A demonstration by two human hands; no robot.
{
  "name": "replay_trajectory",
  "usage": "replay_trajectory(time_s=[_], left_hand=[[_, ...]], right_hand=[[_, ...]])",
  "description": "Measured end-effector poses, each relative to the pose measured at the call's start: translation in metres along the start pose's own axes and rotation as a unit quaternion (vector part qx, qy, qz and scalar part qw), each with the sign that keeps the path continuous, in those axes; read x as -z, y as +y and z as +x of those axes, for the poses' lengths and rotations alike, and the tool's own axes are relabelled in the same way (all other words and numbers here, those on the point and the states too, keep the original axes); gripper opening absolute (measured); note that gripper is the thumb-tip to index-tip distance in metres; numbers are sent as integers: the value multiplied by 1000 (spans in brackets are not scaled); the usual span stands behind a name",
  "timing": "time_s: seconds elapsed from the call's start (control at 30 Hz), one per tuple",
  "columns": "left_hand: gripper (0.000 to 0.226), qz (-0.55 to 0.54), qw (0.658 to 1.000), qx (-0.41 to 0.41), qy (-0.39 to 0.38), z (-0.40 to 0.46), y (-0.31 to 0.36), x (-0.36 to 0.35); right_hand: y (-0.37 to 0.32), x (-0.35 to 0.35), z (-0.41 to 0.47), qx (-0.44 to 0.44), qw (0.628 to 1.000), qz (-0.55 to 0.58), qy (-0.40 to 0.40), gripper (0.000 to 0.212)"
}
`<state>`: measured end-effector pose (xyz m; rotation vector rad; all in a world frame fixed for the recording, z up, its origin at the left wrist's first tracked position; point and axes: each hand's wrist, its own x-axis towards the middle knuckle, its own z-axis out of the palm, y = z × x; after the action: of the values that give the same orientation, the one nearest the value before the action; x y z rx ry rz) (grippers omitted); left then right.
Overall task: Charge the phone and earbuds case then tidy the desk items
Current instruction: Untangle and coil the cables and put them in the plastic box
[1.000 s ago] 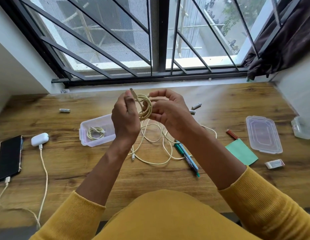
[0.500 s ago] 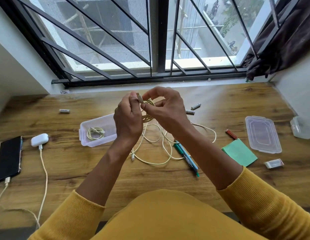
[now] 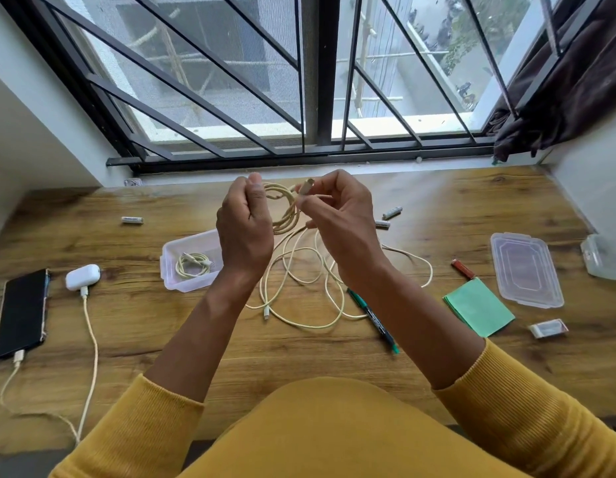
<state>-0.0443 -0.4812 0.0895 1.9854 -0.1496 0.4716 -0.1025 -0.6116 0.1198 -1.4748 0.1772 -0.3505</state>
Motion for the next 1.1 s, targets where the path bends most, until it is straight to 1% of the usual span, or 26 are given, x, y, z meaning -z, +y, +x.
replay_trajectory(time_s=[0.07, 0.17, 0.23, 0.33, 0.43, 0.53, 0.67, 0.77, 0.87, 1.0, 1.1], left_hand=[[49, -8, 1000, -20, -19, -1, 0, 0], [46, -7, 999, -41, -28, -2, 2, -1], [42, 1, 999, -48, -24, -2, 3, -1], [39, 9, 998, -53, -22, -1, 5, 0], [39, 9, 998, -54, -27, -1, 6, 1], [37, 10, 998, -60, -31, -1, 7, 1], [39, 9, 998, -53, -36, 0, 5, -1], [40, 10, 999, -40, -35, 0, 4, -2], [38, 15, 999, -32, -28, -2, 5, -3], [37, 30, 999, -36, -23, -6, 5, -7], [36, 40, 998, -48, -22, -7, 6, -8]], right_hand=[[-2, 1, 1, -7, 1000, 19, 14, 13], [-2, 0, 2, 34, 999, 25, 24, 15], [3, 0, 3, 85, 995, -51, 26, 19], [8, 2, 2, 155, 970, -182, 36, 16], [9, 1, 1, 220, 939, -262, 43, 11], [11, -3, 2, 262, 908, -321, 58, 15], [12, -7, 1, 287, 877, -380, 62, 22], [9, -9, -1, 302, 851, -426, 62, 20], [8, -7, 0, 301, 847, -435, 59, 17], [8, -9, 0, 283, 841, -460, 20, 13], [5, -11, -1, 268, 838, -475, 13, 12]])
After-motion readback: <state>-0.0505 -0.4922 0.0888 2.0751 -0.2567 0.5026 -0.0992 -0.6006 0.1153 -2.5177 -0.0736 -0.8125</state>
